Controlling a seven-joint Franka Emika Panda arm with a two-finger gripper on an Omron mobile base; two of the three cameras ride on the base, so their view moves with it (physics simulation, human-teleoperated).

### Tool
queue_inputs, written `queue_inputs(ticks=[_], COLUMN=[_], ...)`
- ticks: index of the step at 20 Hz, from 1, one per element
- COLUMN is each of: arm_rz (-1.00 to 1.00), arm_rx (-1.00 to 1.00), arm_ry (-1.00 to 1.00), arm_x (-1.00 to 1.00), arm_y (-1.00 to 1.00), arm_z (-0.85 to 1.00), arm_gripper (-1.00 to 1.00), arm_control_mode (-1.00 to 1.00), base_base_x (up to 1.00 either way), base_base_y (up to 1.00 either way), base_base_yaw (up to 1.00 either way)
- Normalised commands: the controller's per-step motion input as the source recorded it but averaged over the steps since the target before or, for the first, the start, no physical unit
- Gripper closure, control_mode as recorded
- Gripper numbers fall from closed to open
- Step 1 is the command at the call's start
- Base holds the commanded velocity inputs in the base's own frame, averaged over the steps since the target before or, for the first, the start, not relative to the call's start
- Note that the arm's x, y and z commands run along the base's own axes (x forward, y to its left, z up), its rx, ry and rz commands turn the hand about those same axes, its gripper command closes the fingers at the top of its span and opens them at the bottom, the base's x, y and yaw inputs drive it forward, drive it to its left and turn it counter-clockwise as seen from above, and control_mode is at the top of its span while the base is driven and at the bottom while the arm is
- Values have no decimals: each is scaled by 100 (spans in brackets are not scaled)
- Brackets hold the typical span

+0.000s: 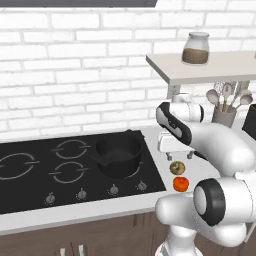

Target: Put the squash and onion in the pot. Retrieve the spatula and lightly stir the vegetables in the pot.

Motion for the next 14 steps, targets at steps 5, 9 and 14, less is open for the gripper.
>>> queue_inputs(ticks=[5,9,14], arm_rz=[0,0,1], arm_rx=[0,0,0], arm_ry=[1,0,0], arm_x=[-15,-2,-1], arm_y=[-13,-16,-1], arm_z=[-56,-68,-46], arm_gripper=[-100,-100,-100], arm_control_mode=[-100,-100,-100], base_base_x=[0,0,0], base_base_y=[0,0,0], base_base_yaw=[0,0,0])
